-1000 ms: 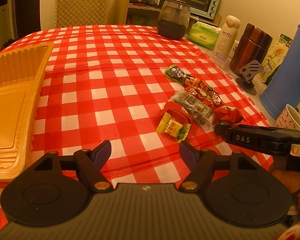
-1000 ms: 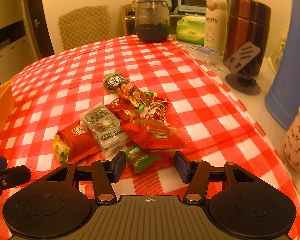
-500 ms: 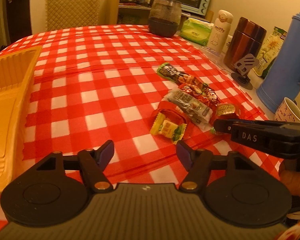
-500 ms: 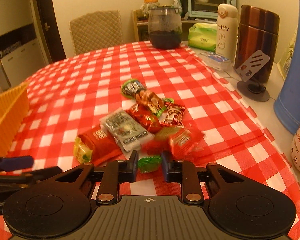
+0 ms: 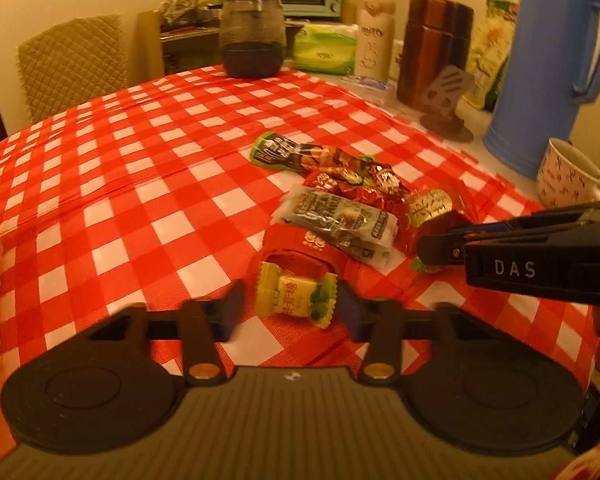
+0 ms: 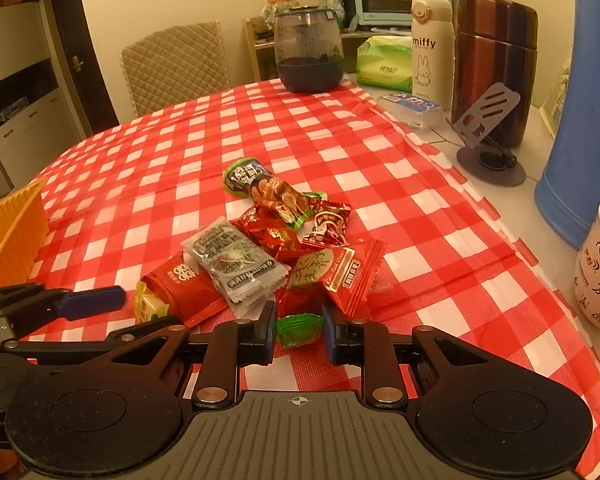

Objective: Organize snacks
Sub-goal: 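Grasp the green-wrapped candy with the right gripper, then carry the green candy with the right gripper over the orange tray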

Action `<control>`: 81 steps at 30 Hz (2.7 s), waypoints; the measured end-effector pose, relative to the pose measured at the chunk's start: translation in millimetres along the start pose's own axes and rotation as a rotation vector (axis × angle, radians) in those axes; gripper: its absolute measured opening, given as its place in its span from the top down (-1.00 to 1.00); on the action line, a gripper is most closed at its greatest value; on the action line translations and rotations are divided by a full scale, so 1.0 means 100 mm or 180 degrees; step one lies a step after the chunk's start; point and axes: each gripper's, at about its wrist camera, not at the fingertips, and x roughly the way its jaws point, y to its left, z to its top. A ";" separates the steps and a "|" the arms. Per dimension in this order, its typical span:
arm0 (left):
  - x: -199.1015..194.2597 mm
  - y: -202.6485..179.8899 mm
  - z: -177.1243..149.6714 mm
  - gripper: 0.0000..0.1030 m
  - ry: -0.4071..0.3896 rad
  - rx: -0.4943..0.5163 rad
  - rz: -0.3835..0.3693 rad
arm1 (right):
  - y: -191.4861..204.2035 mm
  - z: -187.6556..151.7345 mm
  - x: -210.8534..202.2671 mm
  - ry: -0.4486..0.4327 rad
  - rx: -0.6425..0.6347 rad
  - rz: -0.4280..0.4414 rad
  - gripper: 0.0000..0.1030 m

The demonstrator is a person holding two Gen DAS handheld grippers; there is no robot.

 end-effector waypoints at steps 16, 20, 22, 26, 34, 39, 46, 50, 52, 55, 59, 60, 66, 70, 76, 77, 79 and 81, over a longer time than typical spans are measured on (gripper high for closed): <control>-0.40 0.11 -0.24 0.82 0.0036 -0.0089 0.0231 | 0.19 -0.15 0.01 0.0125 -0.0244 0.0114 0.52; -0.36 0.15 -0.18 0.32 -0.0061 -0.0151 0.0229 | 0.21 -0.14 0.02 0.0119 -0.0260 0.0088 0.40; -0.29 0.15 -0.14 0.32 -0.0076 -0.0170 0.0230 | 0.21 -0.14 0.03 0.0111 -0.0272 0.0057 0.20; -0.13 0.16 -0.09 0.32 -0.0033 -0.0266 0.0218 | 0.17 -0.13 0.04 0.0100 -0.0221 0.0013 0.18; -0.05 0.13 -0.10 0.34 -0.0007 -0.0360 0.0368 | 0.15 -0.12 0.05 0.0080 -0.0217 -0.0017 0.18; -0.13 0.21 -0.14 0.47 -0.0006 -0.0456 0.0435 | 0.16 -0.12 0.06 0.0076 -0.0228 -0.0019 0.18; -0.05 0.20 -0.05 0.47 -0.0056 -0.0416 0.0509 | 0.18 -0.12 0.06 0.0078 -0.0250 -0.0006 0.18; 0.00 0.20 -0.05 0.50 0.0005 -0.0354 0.0532 | 0.20 -0.13 0.06 0.0070 -0.0284 -0.0016 0.18; -0.02 0.19 -0.07 0.52 0.0013 -0.0336 0.0533 | 0.21 -0.13 0.07 0.0064 -0.0314 -0.0020 0.18; -0.08 0.19 -0.11 0.53 0.0046 -0.0374 0.0541 | 0.24 -0.13 0.09 0.0058 -0.0393 -0.0034 0.18; -0.18 0.18 -0.18 0.53 0.0075 -0.0438 0.0529 | 0.29 -0.15 0.08 0.0080 -0.0470 -0.0081 0.40; -0.20 0.18 -0.20 0.53 0.0080 -0.0453 0.0529 | 0.30 -0.15 0.07 0.0087 -0.0463 -0.0081 0.59; -0.35 0.15 -0.25 0.54 0.0067 -0.0511 0.0537 | 0.37 -0.15 -0.04 0.0028 -0.0465 -0.0024 0.59; -0.51 0.15 -0.22 0.54 0.0001 -0.0524 0.0566 | 0.42 -0.10 -0.15 -0.0095 -0.0433 0.0035 0.59; -0.84 0.18 -0.17 0.54 -0.0130 -0.0595 0.0646 | 0.54 0.00 -0.37 -0.0268 -0.0366 0.0216 0.59; -0.91 0.20 -0.16 0.54 -0.0156 -0.0615 0.0659 | 0.59 0.01 -0.41 -0.0305 -0.0385 0.0252 0.59; -1.03 0.24 -0.14 0.54 -0.0201 -0.0645 0.0710 | 0.69 0.04 -0.49 -0.0368 -0.0433 0.0327 0.59; -1.16 0.29 -0.13 0.54 -0.0248 -0.0669 0.0765 | 0.78 0.07 -0.53 -0.0413 -0.0448 0.0412 0.59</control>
